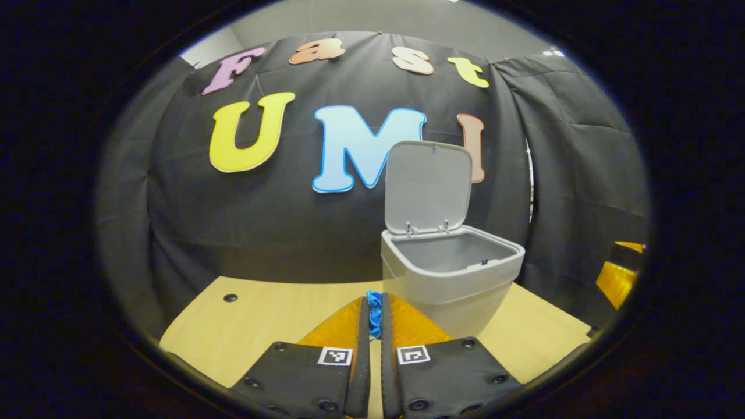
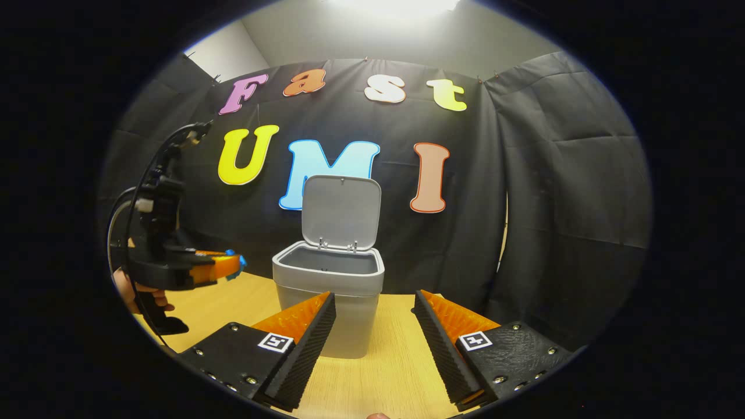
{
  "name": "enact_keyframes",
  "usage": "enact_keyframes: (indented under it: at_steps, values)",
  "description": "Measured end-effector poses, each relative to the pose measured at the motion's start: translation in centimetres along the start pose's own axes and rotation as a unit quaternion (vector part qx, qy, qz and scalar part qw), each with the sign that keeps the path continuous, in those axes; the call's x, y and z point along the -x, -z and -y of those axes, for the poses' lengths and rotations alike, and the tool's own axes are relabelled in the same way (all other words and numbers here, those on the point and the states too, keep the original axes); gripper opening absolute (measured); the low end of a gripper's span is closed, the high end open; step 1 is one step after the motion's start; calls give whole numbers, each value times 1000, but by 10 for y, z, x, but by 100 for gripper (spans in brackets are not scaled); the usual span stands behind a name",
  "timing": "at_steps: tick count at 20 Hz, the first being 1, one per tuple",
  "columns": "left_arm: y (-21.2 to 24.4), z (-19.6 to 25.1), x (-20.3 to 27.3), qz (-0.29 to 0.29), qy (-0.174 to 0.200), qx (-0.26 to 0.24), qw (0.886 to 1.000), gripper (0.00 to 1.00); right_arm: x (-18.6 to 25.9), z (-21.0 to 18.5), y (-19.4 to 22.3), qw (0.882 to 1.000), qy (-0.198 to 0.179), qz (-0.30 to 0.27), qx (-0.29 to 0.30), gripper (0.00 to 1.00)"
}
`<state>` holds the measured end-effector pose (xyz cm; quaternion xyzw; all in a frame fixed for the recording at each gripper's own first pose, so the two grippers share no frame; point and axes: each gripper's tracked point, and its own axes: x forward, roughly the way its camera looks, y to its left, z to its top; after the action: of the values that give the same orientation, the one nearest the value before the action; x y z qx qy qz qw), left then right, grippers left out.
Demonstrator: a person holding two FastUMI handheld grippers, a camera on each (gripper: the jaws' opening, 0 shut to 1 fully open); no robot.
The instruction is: Press the lid of the desktop garbage bin to open it, pick up the crumpled paper on the desktop and throw it into the bin, then pick up the pop can on the desktop and drop it into the bin, and finally close the garbage bin lid.
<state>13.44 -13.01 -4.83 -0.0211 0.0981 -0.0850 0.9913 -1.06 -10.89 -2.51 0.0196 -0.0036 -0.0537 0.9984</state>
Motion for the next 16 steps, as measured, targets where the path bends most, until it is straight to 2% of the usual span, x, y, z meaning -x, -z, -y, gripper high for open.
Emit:
enact_keyframes:
  at_steps: [4, 6, 8, 12, 14, 16]
  values:
    - [-21, 31, -38, 19, 14, -13, 1000, 14, -7, 15, 5, 1000, 4, -7, -7, 88]
    - [-28, 33, -52, 30, 3, -36, 999, 16, -9, 15, 10, 1000, 6, -13, -16, 88]
    - [-35, 38, -59, 38, 19, -43, 998, 14, -9, 14, 14, 1000, 9, -18, -18, 88]
    - [-54, 52, -66, 61, 41, -59, 996, 17, -6, 7, 20, 999, 9, -26, -19, 88]
    - [-49, 67, -73, 56, 64, -59, 995, 15, -5, 5, 18, 999, 11, -27, -19, 88]
    - [-39, 74, -82, 40, 79, -58, 994, 24, -4, 3, 17, 999, 17, -26, -18, 88]
